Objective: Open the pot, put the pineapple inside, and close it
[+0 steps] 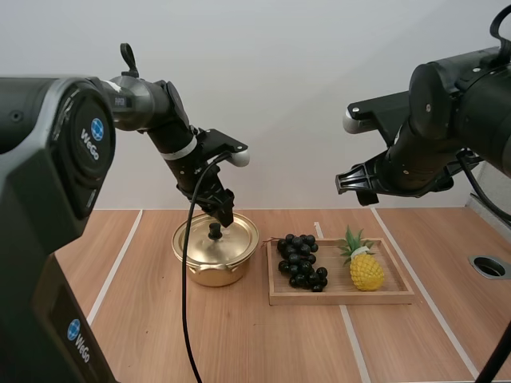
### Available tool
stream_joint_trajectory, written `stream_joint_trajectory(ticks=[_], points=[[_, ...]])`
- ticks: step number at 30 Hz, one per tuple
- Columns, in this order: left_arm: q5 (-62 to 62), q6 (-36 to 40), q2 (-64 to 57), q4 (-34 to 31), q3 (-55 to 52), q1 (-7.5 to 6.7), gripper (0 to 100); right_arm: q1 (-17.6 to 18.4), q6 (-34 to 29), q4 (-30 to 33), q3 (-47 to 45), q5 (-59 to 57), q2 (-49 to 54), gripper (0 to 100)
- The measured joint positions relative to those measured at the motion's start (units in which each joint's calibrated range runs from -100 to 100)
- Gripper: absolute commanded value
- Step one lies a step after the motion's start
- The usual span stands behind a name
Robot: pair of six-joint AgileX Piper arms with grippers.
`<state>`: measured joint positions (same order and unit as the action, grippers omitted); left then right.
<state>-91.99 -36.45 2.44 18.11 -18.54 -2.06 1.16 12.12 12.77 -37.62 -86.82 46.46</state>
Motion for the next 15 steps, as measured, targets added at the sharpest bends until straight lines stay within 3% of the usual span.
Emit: stream_joint_trajectory(ticks=[15], points=[[-0.5, -0.7, 5.2, -0.5, 0.1, 0.00, 100, 0.0, 0.0, 0.1, 0.0, 0.0, 0.0, 100]])
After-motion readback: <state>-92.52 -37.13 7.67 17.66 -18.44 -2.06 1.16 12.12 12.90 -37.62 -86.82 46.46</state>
